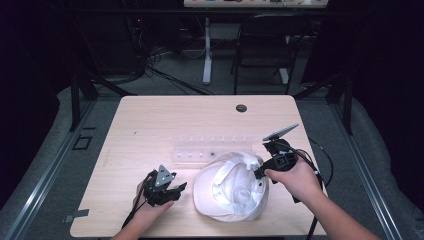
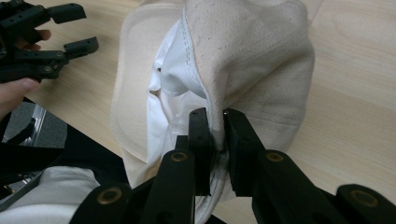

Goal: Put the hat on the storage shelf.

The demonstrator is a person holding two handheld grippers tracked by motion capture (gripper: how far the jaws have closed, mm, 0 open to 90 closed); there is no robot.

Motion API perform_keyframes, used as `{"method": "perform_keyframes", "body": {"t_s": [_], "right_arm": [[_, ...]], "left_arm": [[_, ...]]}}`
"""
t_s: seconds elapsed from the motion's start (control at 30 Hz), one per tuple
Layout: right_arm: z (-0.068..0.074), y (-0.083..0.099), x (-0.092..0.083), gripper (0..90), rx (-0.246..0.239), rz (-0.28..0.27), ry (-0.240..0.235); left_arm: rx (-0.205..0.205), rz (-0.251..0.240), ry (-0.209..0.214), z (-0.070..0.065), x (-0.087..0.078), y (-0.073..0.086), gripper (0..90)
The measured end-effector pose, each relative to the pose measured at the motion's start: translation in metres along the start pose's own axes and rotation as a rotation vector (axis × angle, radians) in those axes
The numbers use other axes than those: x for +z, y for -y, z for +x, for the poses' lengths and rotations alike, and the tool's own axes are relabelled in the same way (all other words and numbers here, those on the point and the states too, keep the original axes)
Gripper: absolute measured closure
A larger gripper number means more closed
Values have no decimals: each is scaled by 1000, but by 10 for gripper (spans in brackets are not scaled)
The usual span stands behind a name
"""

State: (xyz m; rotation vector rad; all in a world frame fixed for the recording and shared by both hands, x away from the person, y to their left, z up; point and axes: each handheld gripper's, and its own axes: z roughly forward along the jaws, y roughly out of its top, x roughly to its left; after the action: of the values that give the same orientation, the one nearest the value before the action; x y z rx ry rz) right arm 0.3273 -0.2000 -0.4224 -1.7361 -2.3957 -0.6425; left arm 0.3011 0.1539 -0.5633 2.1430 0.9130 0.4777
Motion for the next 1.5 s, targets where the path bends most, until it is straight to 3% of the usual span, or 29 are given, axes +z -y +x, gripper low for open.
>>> {"method": "perform_keyframes", "body": {"t_s": [0.07, 0.2, 0.23, 0.33, 0.53, 0.8, 0.83, 0.93, 1.07, 1.23, 1.4, 1.5], "right_arm": [[3, 0, -1, 815, 19, -13, -1], [7, -4, -10, 817, -8, -11, -11], [9, -4, -11, 817, 8, -33, -19], [11, -7, -17, 818, -11, -27, -27], [16, -11, -23, 818, -2, -43, -60], [20, -15, -30, 819, 31, -37, -135], [19, -16, -32, 819, 7, -11, -137], [23, -16, -33, 819, 30, -49, -158], [24, -19, -37, 819, 36, -58, -217], [25, -20, -39, 820, 45, -78, -250], [24, -22, -44, 820, 43, -83, -309], [24, -22, -46, 820, 31, -119, -336]], "left_arm": [[0, 0, 0, 0, 0, 0, 460], [-2, 0, 0, 0, 0, 0, 460], [0, 0, 1, 0, 0, 0, 460], [2, 0, 1, -1, 0, 0, 460], [1, -2, 1, -1, 0, 0, 460], [1, -3, 2, -1, 0, 0, 460], [2, -2, 2, -1, 0, 0, 460], [0, -5, 2, -1, 0, 0, 460], [0, -4, 2, -1, 0, 0, 460], [0, -5, 3, -2, 0, 0, 460], [1, -6, 5, -2, -1, 0, 460], [1, -11, 5, -3, -1, 0, 460]]}}
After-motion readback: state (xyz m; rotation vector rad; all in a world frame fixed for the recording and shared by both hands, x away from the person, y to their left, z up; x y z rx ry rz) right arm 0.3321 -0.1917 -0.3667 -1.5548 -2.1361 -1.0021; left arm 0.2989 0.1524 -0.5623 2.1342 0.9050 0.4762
